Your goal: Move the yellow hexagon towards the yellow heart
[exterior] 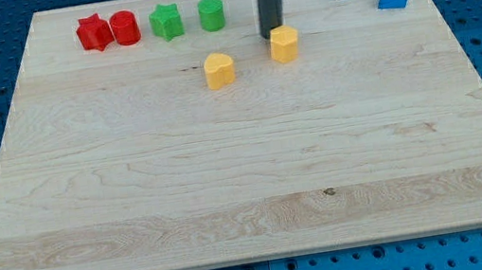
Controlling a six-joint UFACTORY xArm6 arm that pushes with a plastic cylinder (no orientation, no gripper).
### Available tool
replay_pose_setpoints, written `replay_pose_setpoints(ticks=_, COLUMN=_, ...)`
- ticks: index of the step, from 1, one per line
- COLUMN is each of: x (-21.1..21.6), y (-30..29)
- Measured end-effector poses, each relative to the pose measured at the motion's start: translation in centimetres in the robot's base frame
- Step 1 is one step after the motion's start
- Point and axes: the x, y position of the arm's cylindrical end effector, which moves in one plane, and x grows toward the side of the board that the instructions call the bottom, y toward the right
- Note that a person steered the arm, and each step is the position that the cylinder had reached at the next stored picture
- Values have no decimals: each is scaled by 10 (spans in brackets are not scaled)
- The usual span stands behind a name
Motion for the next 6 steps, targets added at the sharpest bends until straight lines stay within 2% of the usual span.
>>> replay_pose_setpoints(ticks=2, x=39, y=14)
replay_pose_setpoints(ticks=3, x=55, y=49)
replay_pose_setpoints(ticks=4, x=82, y=55)
replay_pose_setpoints(ticks=6, x=88, y=-24)
